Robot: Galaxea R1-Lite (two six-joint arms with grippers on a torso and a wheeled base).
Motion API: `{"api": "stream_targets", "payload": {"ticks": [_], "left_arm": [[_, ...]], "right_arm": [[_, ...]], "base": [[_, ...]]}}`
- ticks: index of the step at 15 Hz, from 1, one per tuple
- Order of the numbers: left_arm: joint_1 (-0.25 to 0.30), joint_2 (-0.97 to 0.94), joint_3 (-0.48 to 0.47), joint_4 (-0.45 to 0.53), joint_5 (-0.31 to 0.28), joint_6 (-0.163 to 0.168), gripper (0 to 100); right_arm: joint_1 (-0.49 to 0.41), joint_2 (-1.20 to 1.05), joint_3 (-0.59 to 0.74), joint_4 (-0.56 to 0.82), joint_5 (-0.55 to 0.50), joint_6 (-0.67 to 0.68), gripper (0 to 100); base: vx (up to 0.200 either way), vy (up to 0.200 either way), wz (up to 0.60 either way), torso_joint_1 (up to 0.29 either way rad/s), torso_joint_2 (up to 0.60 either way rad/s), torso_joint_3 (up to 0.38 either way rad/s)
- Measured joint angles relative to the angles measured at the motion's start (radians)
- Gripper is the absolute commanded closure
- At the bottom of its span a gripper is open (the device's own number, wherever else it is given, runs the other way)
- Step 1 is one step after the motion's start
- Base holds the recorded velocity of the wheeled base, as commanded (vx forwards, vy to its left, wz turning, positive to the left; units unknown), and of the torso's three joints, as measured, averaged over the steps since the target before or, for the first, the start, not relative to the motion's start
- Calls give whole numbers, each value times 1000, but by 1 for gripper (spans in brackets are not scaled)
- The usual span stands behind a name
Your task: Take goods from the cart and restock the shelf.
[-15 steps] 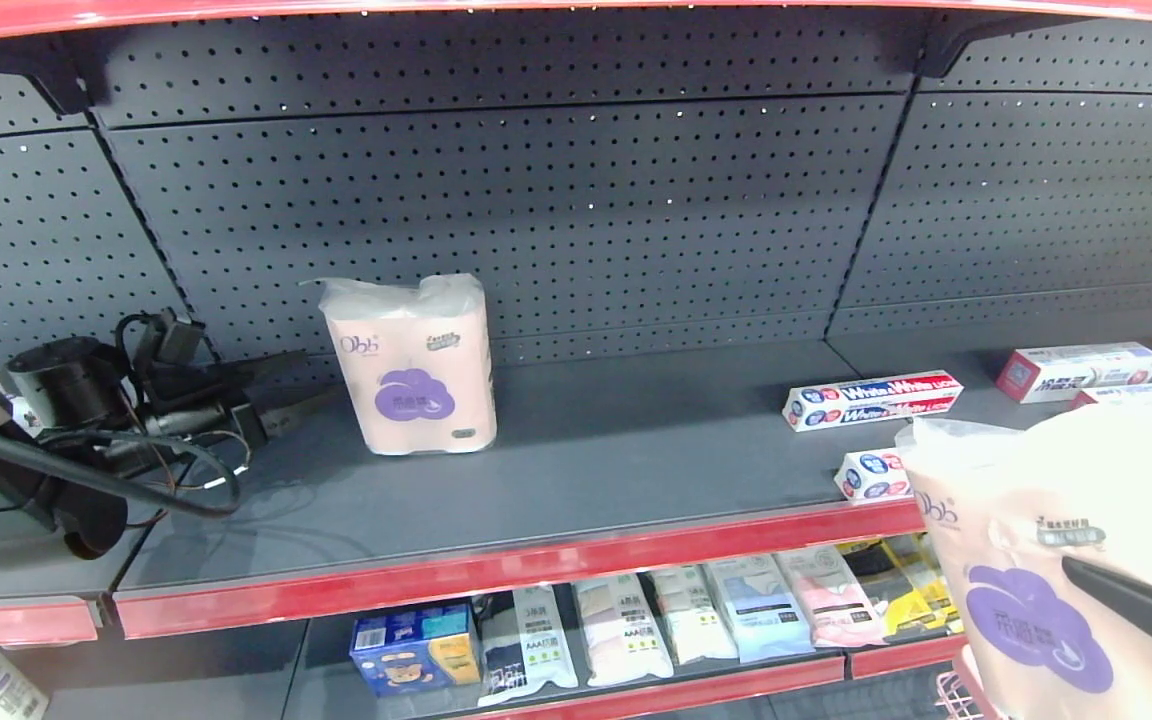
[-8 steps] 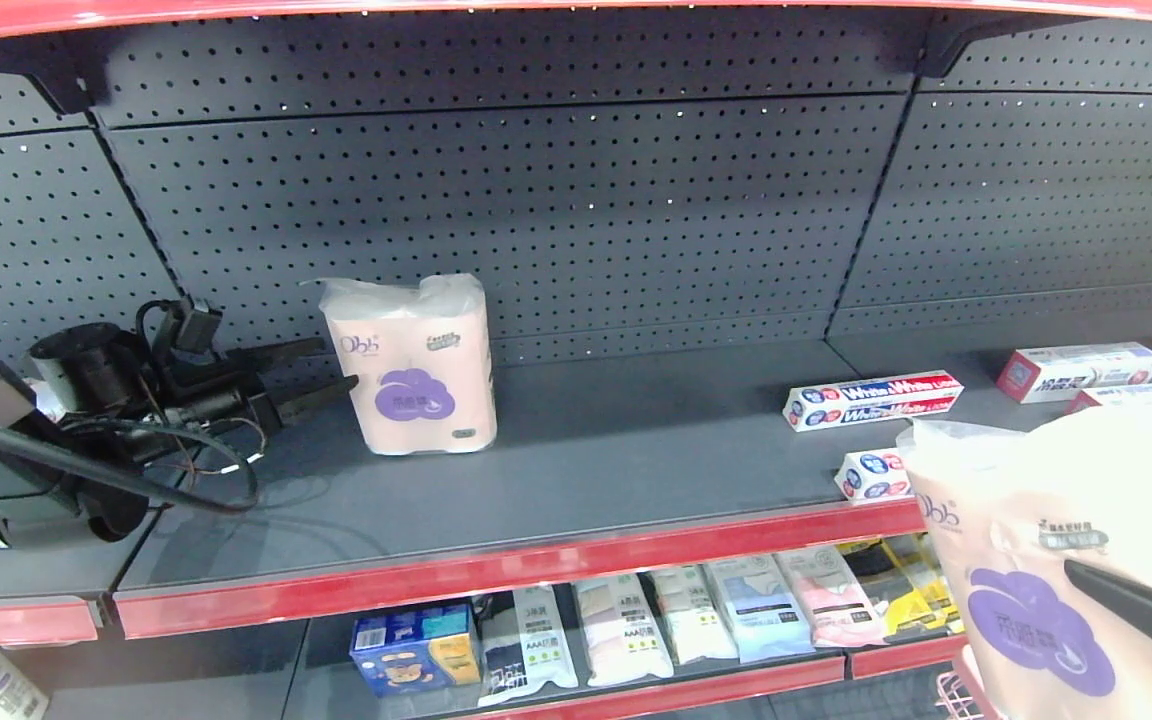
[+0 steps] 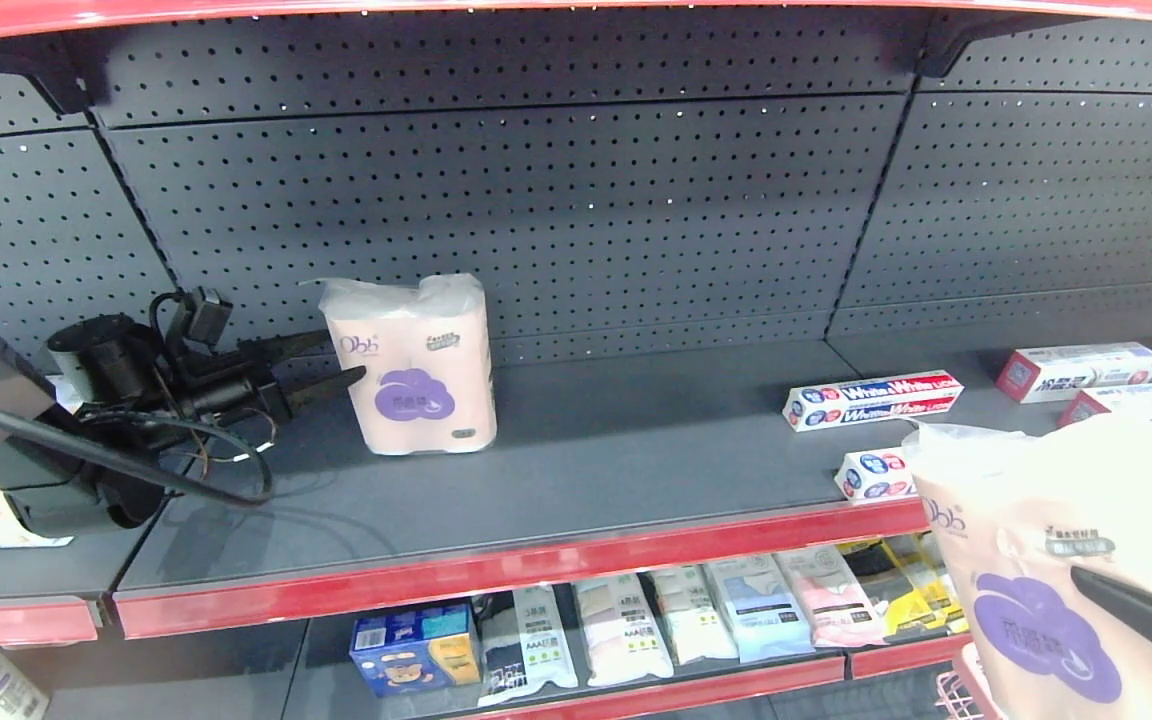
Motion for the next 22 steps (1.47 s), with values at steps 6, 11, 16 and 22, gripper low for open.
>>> {"api": "stream_targets", "payload": {"ticks": [6, 11, 16, 22], "left_arm": [[-34, 25, -55, 39, 1, -9, 0], [-42, 31, -107, 77, 14, -8, 0], [-49, 45, -125, 83, 24, -22, 0], [-64, 56, -145, 100, 12, -42, 0]], "right_arm": [[0, -1, 2, 1, 0, -14, 100], [0, -2, 1, 1, 0, -21, 100], [0, -3, -3, 1, -5, -22, 100], [0, -1, -13, 1, -7, -22, 100]], "base": [[0, 0, 0, 0, 0, 0], [0, 0, 0, 0, 0, 0], [0, 0, 0, 0, 0, 0], [0, 0, 0, 0, 0, 0]]}}
